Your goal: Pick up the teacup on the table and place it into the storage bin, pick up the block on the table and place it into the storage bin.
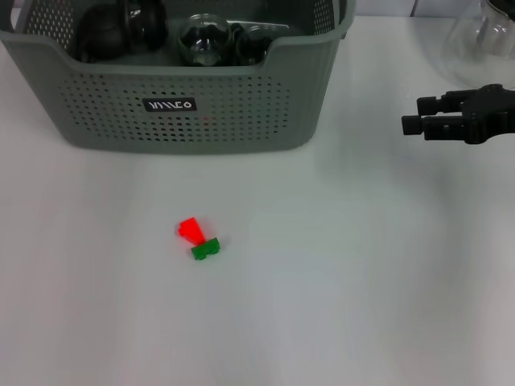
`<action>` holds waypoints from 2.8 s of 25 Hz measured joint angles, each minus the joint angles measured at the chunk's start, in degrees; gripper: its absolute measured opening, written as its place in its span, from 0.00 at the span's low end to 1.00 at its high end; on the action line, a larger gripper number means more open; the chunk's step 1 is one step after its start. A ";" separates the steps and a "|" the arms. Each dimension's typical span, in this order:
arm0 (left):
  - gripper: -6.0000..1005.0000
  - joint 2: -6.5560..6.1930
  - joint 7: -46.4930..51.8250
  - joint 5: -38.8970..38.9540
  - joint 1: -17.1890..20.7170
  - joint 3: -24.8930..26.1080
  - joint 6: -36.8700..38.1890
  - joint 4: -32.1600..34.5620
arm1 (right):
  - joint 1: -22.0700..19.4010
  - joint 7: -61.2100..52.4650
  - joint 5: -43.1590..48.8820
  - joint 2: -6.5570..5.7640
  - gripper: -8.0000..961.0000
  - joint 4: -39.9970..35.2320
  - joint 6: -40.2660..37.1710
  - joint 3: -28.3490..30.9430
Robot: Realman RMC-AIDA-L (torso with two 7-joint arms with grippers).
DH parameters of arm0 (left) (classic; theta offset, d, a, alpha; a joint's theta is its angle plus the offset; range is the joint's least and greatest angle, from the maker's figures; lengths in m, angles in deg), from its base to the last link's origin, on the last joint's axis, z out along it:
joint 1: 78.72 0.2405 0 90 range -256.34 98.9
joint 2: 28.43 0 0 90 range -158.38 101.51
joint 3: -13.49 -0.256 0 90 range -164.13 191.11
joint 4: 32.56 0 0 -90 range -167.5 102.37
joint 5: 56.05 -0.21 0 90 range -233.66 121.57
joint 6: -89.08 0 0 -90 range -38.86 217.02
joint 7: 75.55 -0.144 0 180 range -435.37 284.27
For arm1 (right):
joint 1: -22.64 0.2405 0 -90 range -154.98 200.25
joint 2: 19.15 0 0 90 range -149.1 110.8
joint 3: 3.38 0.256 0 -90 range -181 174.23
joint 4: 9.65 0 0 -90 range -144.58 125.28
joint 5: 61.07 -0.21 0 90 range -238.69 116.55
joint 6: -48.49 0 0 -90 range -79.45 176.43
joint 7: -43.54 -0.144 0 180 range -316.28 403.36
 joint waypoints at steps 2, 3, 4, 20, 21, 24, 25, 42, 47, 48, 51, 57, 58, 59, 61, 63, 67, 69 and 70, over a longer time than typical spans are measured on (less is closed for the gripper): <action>0.17 -0.56 1.02 -0.20 -0.05 -1.79 -0.60 -0.90 | 0.00 -0.01 0.00 -0.12 0.62 0.00 -0.01 0.01; 0.17 -1.15 1.65 -0.33 -0.09 -3.09 -0.71 -1.83 | 0.00 -0.01 0.00 -0.14 0.62 0.00 -0.02 0.01; 0.17 -1.40 1.89 -0.38 -0.13 -3.64 -0.70 -2.24 | -0.01 -0.01 0.01 -0.16 0.62 0.00 -0.03 0.01; 0.49 -1.22 2.72 -0.98 0.98 -5.28 -0.85 -0.80 | -0.32 0.33 -0.02 -0.23 0.63 0.00 -0.30 0.00; 0.57 -0.72 2.58 -0.93 1.45 -4.40 -0.70 1.51 | -0.33 0.38 -0.03 -0.23 0.63 0.00 -0.35 0.00; 0.67 1.53 1.99 -0.29 3.74 -1.42 -0.16 10.98 | -0.40 0.46 -0.14 -0.23 0.63 0.00 -0.36 0.01; 0.68 2.71 1.69 0.77 5.05 0.14 -0.06 16.14 | -0.42 0.47 -0.18 -0.24 0.63 0.00 -0.34 0.04; 0.76 9.18 -29.30 59.67 30.75 3.42 25.34 42.20 | -0.60 -0.04 -0.27 -0.31 0.62 0.36 -0.09 1.87; 0.76 9.39 -35.20 44.68 30.29 -6.03 26.61 38.85 | -0.56 -0.62 -0.27 0.26 0.62 0.64 -0.37 3.30; 0.76 9.41 -36.33 41.01 29.80 -8.23 26.26 38.15 | -0.54 -0.89 -0.27 0.35 0.62 0.71 -0.40 3.42; 0.76 9.42 -38.89 30.07 27.69 -15.94 24.06 35.32 | -0.58 -1.63 -0.27 0.47 0.62 1.35 -0.27 3.72; 0.76 9.50 -42.76 11.85 23.43 -31.88 14.87 26.13 | -0.56 -2.00 -0.26 0.93 0.62 3.04 0.59 4.83; 0.76 9.51 -43.46 9.95 22.69 -33.78 13.68 24.46 | -0.51 -2.10 -0.26 0.97 0.62 3.34 0.73 4.96; 0.76 9.49 -43.82 8.79 21.98 -35.02 13.00 23.14 | -0.47 -2.23 -0.26 1.02 0.62 3.59 0.83 5.06; 0.75 9.41 -44.71 6.27 19.76 -38.09 11.68 19.02 | -0.44 -2.37 -0.26 1.21 0.62 3.76 1.02 5.22; 0.75 9.47 -45.47 4.17 18.28 -40.24 10.79 15.74 | -0.44 -2.50 -0.26 1.59 0.62 3.78 1.36 5.36; 0.76 9.66 -45.78 2.23 16.20 -45.17 9.25 12.28 | -0.50 -2.56 -0.29 2.22 0.62 3.79 1.65 5.79; 0.76 9.75 -45.65 2.19 15.58 -47.29 9.11 11.81 | -0.47 -2.58 -0.31 2.43 0.62 3.79 1.75 5.95; 0.76 9.77 -45.59 2.16 15.44 -48.36 9.04 11.63 | -0.45 -2.64 -0.32 2.49 0.62 3.79 1.78 6.02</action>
